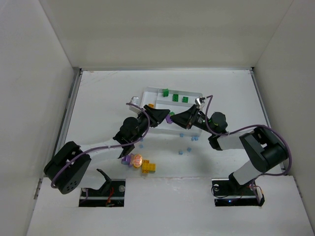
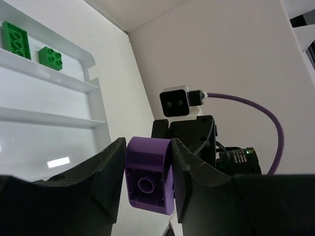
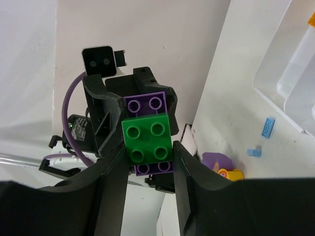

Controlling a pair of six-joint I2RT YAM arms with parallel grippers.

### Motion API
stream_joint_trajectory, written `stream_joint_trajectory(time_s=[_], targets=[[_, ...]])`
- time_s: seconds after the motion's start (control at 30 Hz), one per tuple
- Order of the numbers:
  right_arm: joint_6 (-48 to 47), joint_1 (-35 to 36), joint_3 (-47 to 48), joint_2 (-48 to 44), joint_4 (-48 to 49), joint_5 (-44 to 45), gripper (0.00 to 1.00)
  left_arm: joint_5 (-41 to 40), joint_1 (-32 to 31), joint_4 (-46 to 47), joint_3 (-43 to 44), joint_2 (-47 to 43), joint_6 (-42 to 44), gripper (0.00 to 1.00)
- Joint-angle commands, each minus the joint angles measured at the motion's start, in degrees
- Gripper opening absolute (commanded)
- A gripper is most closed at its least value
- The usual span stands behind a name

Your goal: Sort the legos into containers by color

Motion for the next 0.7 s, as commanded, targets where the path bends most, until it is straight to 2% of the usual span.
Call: stream_joint_trajectory(time_s=[0.0, 0.2, 0.47, 0.57, 0.67], targets=[[-0.48, -1.87, -0.90, -0.28, 6.42, 0.55, 0.32, 1.56, 1.39, 1.63, -1.58, -3.78, 0.67, 0.19], [-1.63, -3.28, -1.43, -1.69, 5.10, 0.55, 0.31, 4.19, 4.73, -1.01, -3.69, -5.97, 0.93, 0.18], [-3.64, -3.80, -0.12, -1.51, 1.85, 1.08, 0.30, 5.60, 5.79, -1.63, -5.36, -6.77, 1.29, 0.17], [-5.57, -5.12, 1.37, -1.25, -3.84, 3.35, 0.29, 5.60, 6.40, -1.89, -5.45, -7.12, 1.99, 0.17], [-9.61, -6.70, 4.79, -1.34, -15.68, 8.18, 0.30, 4.90, 6.05, -2.59, -4.22, -6.51, 3.74, 0.17]])
